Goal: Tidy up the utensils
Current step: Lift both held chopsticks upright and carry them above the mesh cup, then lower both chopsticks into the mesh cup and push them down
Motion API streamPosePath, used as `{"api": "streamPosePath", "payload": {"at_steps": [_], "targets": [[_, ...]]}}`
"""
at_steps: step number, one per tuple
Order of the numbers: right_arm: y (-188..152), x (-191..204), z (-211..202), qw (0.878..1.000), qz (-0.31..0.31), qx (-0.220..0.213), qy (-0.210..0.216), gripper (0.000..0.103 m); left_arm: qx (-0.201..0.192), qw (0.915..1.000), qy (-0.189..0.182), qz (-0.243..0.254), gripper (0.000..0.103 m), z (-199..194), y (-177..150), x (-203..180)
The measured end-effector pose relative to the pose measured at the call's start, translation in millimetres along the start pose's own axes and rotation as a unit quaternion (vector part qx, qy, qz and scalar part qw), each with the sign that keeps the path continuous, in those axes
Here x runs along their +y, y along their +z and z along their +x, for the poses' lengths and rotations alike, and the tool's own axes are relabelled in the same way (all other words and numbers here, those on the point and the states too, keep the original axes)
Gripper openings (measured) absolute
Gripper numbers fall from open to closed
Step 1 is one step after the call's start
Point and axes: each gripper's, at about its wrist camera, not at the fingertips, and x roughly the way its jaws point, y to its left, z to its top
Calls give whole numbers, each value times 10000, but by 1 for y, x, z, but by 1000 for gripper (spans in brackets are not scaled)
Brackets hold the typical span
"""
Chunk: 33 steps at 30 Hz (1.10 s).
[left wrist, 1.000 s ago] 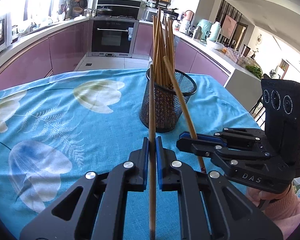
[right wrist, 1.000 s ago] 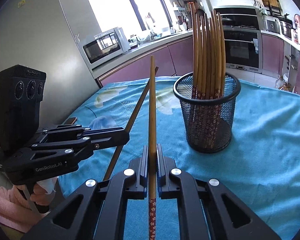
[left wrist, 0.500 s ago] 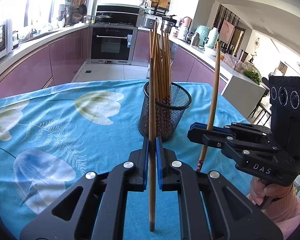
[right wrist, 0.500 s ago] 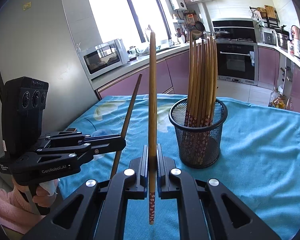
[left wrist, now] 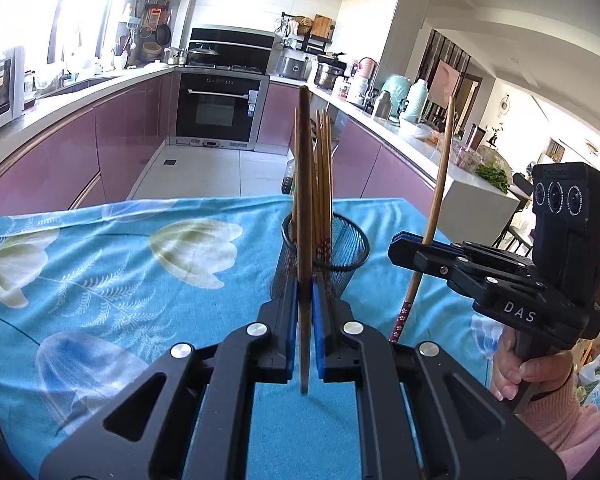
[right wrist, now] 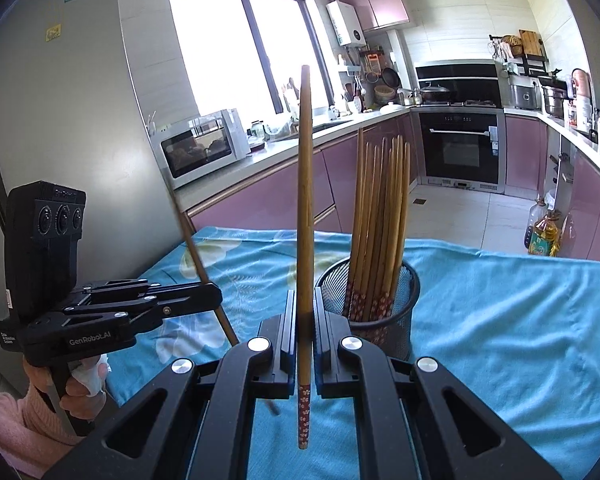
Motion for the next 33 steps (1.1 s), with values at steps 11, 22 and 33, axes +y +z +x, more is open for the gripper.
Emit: {"api": "streamPosePath", "payload": {"at_steps": [11,22,33], "targets": [[32,-10,-2,9996,11,-286,-29,6,-370,9992,10,165,8,-14,34,-11],[51,-17,2,9989,3,-457,-102,6,-666,9974,28,279,8,-29,61,-25],[69,-28,14,9980,76,-583,-229,6,-984,9944,-21,383,8,-39,94,-42]]}}
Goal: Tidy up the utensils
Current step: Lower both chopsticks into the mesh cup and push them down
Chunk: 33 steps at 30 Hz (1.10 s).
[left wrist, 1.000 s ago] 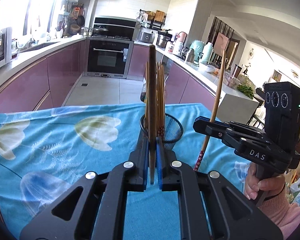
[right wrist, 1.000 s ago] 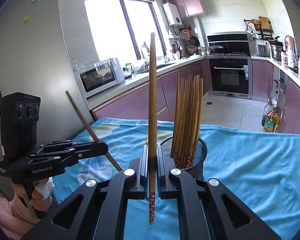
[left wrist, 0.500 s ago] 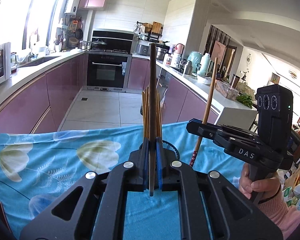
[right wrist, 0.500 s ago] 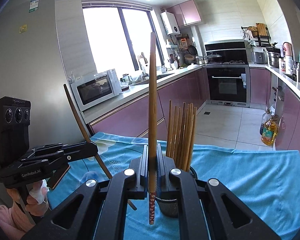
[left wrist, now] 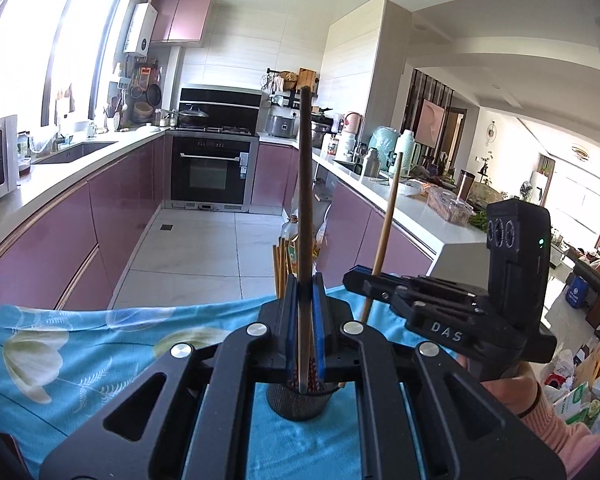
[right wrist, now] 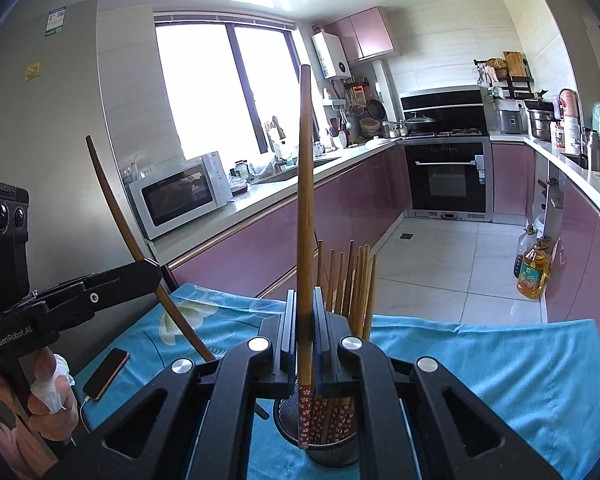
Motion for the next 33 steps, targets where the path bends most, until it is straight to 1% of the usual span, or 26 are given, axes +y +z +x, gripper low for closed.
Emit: {"api": "streamPosePath", "payload": {"at_steps": [3,9,18,29,33], "targets": [[1,-1,5,10000,29,10,-20,6,1,10000,9,26,8,4,4,-5],[-1,-5,16,9999,59,53,-125,6,174,9998,89,100,8,18,3,-19],[-8,-9,29,9996,132,142,-218,6,368,9990,183,167,8,36,-7,-31],[-16,-5,38,9992,97,290,-274,6,526,9982,213,187,8,50,-11,-30],[-18,-4,40,9990,84,334,-290,6,579,9979,239,187,8,54,-11,-24]]}}
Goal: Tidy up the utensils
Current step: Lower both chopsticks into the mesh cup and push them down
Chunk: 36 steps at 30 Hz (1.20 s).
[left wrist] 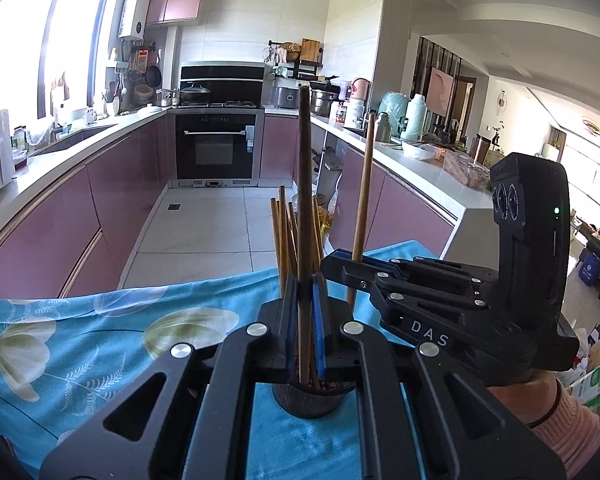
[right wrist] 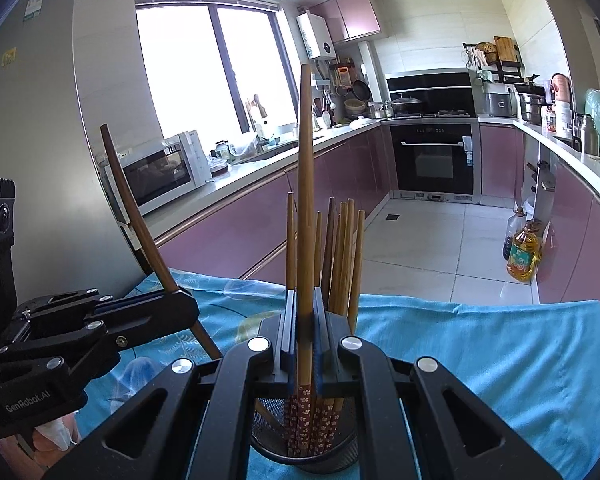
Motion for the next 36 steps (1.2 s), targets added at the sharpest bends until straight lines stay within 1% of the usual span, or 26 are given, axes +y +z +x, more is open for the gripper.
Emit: {"api": "streamPosePath", "payload": {"at_steps": [25,36], "targets": [[-12,-3,13,9996,66,257,28,6,317,9995,25,49,8,22,-4,7],[-21,-1,21,9990,54,448,63,6,488,9987,5,119,8,35,-17,7]]}}
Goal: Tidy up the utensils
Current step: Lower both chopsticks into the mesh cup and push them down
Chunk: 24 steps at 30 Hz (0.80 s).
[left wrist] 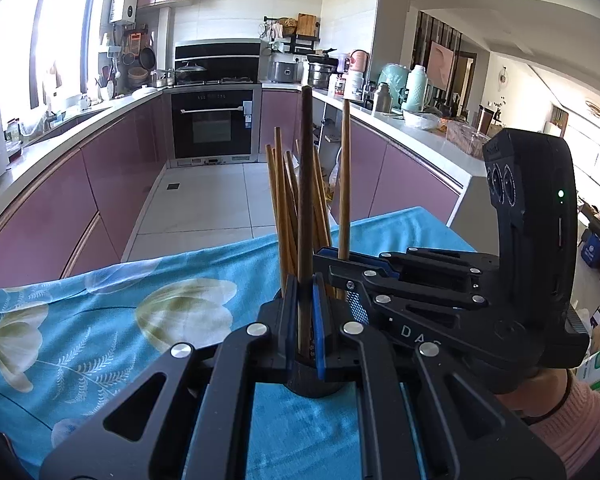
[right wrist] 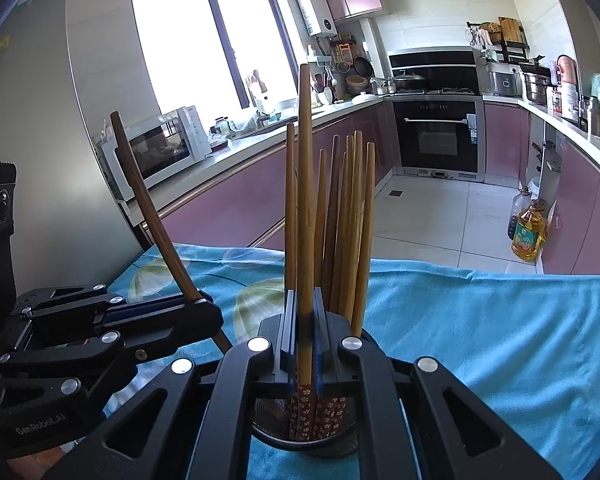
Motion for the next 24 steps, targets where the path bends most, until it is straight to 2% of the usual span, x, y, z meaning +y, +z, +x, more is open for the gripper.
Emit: {"api": "streamPosePath", "payload": {"at_steps": [24], "targets": [[-6,-1,2,9998,70,189,46,8,81,9999,13,-90,8,24,-6,11]]}}
